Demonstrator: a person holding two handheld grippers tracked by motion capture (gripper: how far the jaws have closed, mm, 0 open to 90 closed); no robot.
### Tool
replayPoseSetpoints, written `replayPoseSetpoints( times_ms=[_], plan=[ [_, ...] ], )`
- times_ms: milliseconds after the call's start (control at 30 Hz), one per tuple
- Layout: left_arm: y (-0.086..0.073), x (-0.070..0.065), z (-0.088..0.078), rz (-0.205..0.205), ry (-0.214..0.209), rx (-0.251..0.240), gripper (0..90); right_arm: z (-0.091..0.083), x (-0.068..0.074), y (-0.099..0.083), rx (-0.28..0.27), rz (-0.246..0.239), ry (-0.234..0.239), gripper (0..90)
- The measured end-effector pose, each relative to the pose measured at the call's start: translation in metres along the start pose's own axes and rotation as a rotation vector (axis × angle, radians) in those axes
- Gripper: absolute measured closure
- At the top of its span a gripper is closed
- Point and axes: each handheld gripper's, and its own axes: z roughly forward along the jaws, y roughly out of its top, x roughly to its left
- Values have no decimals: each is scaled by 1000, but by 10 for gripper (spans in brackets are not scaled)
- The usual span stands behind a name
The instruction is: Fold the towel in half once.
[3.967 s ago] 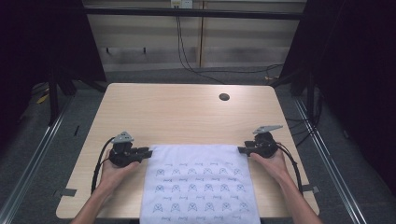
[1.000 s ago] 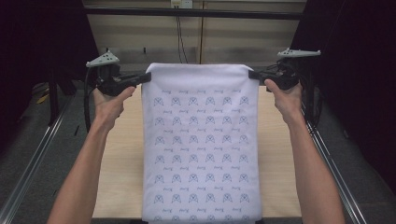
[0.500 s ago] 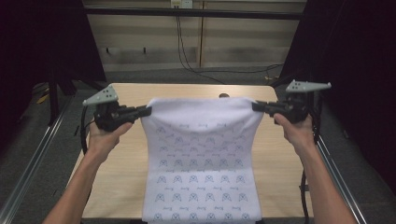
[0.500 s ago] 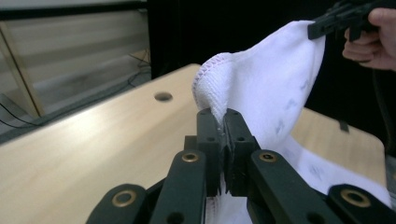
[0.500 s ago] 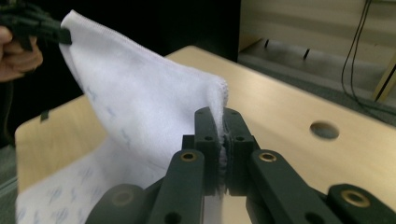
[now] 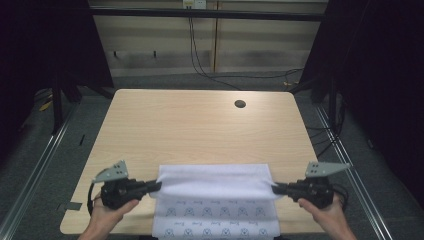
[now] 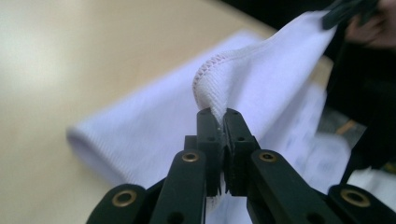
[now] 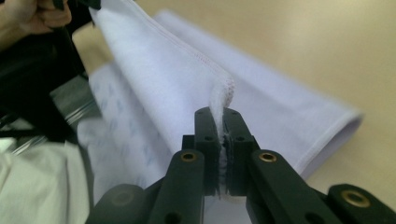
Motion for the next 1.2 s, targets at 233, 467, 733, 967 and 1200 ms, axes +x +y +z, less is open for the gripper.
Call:
replayPoseSetpoints(
  times_ms=[233,467,733,967,1200],
  plan=[
    [-28,-2,19,-34,-66,212,870,40,-5,-55,225,96,40,866],
    [-32,5,36,-33,-26,301,871,52,-7,-56,276,79,12,869],
    [-26,24,45,-62,13,245,873,62,-17,-46,249,64,-62,872],
    [1,68,72,-33,93,186,874,78,-45,-29,210,86,-114,872],
    [28,117,96,-94,150,131,875,102,-88,1,195,117,-165,873]
  ],
)
